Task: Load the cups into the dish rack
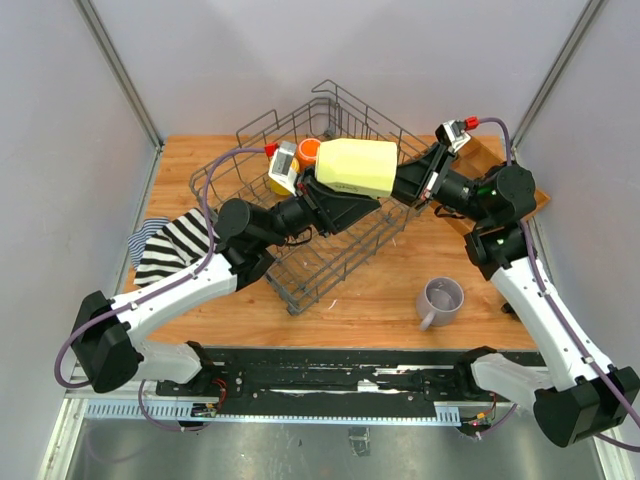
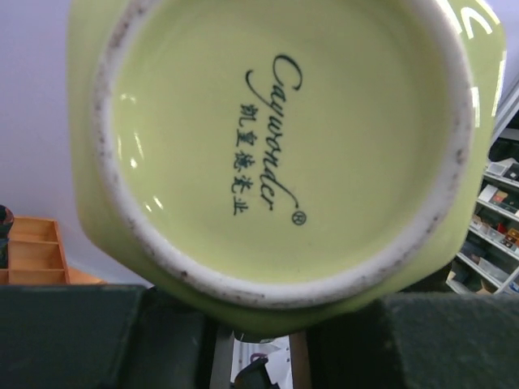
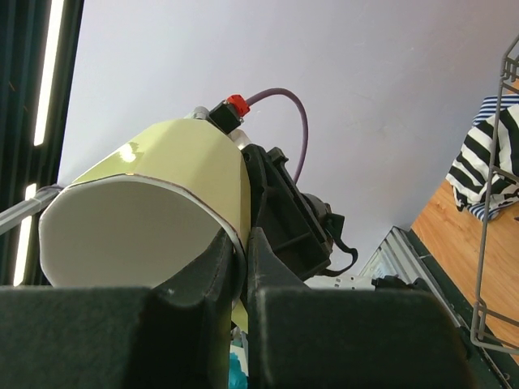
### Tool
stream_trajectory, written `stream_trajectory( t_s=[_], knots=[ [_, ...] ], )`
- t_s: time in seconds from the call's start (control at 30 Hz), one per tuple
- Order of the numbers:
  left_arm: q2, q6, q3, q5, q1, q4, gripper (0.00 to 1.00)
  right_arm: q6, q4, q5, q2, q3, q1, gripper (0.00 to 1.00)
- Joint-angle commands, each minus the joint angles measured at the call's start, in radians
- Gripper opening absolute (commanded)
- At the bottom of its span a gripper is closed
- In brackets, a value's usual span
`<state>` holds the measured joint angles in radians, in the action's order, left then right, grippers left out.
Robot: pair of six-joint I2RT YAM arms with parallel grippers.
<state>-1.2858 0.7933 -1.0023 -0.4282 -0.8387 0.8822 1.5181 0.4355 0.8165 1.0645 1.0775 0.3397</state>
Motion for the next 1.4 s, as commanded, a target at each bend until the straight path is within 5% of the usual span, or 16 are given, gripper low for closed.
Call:
stream_trajectory(
  t_s=[0.0, 0.2, 0.37, 0.43, 0.67, 0.97, 1.37],
  knots=[
    [0.046, -0.021, -0.009, 0.007, -0.01, 0.067, 0.27, -0.055, 0.006, -0.037, -0.016, -0.019, 0.002, 0.01],
    [0.082, -0.042, 0.014, 0.069, -0.01, 0.043, 0.01, -0.093, -0.033, -0.036, -0.016, -0.02, 0.002, 0.02],
    [0.116, -0.058, 0.033, 0.123, -0.008, 0.016, 0.0, -0.126, -0.07, -0.047, -0.018, -0.019, 0.002, 0.16],
    [0.134, -0.07, 0.041, 0.146, -0.007, -0.01, 0.0, -0.134, -0.082, -0.056, -0.02, -0.028, 0.003, 0.34],
    [0.23, -0.119, 0.072, 0.314, -0.002, -0.178, 0.0, -0.212, -0.195, -0.098, -0.055, -0.067, -0.036, 0.52],
    [0.269, -0.182, -0.042, 0.596, -0.002, -0.599, 0.01, -0.515, -0.59, -0.145, -0.107, -0.019, -0.124, 0.55],
    [-0.017, -0.168, -0.39, 0.592, 0.107, -0.999, 0.01, -0.724, -0.894, -0.211, -0.136, 0.063, -0.143, 0.56]
  ],
)
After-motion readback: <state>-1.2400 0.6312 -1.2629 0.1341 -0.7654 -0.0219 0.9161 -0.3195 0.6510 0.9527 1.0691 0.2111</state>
